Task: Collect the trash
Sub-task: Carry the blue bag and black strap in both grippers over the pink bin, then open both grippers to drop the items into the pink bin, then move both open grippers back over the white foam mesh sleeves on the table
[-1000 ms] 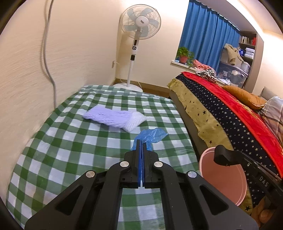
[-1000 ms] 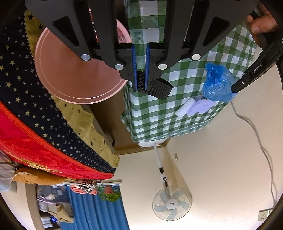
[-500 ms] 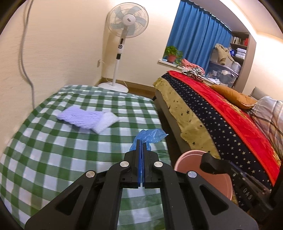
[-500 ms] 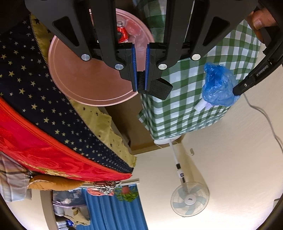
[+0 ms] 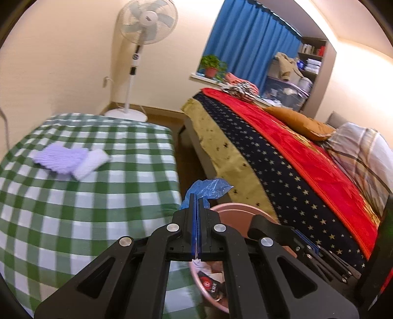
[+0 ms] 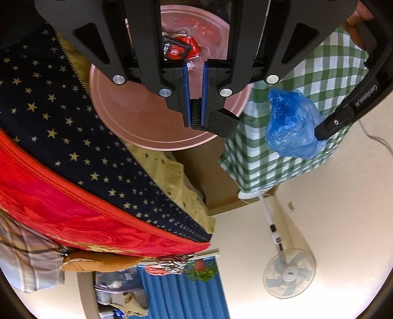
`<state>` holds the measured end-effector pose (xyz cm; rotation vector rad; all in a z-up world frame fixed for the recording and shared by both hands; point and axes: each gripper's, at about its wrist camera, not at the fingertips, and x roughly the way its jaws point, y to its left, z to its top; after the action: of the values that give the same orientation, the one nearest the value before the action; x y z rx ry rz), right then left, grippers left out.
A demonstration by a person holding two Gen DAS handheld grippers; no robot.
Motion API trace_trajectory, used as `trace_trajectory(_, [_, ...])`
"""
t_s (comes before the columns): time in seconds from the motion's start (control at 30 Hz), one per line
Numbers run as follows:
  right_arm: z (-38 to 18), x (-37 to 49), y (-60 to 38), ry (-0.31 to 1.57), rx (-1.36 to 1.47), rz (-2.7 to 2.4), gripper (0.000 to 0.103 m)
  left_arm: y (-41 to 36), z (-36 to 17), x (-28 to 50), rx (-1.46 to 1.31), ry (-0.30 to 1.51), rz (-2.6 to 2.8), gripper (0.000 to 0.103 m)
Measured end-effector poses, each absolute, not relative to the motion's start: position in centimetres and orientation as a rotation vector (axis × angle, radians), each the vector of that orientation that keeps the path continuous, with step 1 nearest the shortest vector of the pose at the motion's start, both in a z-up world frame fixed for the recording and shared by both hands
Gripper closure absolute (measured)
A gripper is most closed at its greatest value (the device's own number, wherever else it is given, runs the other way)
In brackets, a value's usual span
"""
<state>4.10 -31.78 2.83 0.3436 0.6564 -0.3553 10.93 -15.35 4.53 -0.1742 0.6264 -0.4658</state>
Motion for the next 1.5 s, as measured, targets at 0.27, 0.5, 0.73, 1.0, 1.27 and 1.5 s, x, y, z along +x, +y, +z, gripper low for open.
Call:
trace_trajectory(0.27, [2.3,4.0,-32.6,0.671,0.351,-0.397,0.094,-17.5,3.5,10.8,-0.161,0.641,-0.531,0.103])
trace_trajectory(0.5, [2.3,3.4,-33.5,0.682,0.351,-0.446,0.09,-18.6,3.1,11.0,-0.186,0.657,-0.589,0.103])
trace_trajectory(0.73, [2.3,3.0,-33.8,0.678,0.36,-0.503,0.047,-18.6,2.0,10.9,-0.196,0.694,-0.581,0.074])
trace_trajectory(1.0, [2.2,3.2,-33.1,0.671,0.341,-0.495,0.047,-17.5,1.6,11.7,-0.207,0.738,-0.598,0.073])
trace_trajectory(1.27, [2.4,3.1,-33.3,0.65,0.357,-0.485,0.047,-16.9,1.3,11.5,-0.205,0.718,-0.555,0.073])
trace_trajectory(1.5, [2.1,4.3,-31.7,0.627,0.368,-0.411,0.047,-14.0,1.4,11.6,-0.198,0.669,-0.475,0.073])
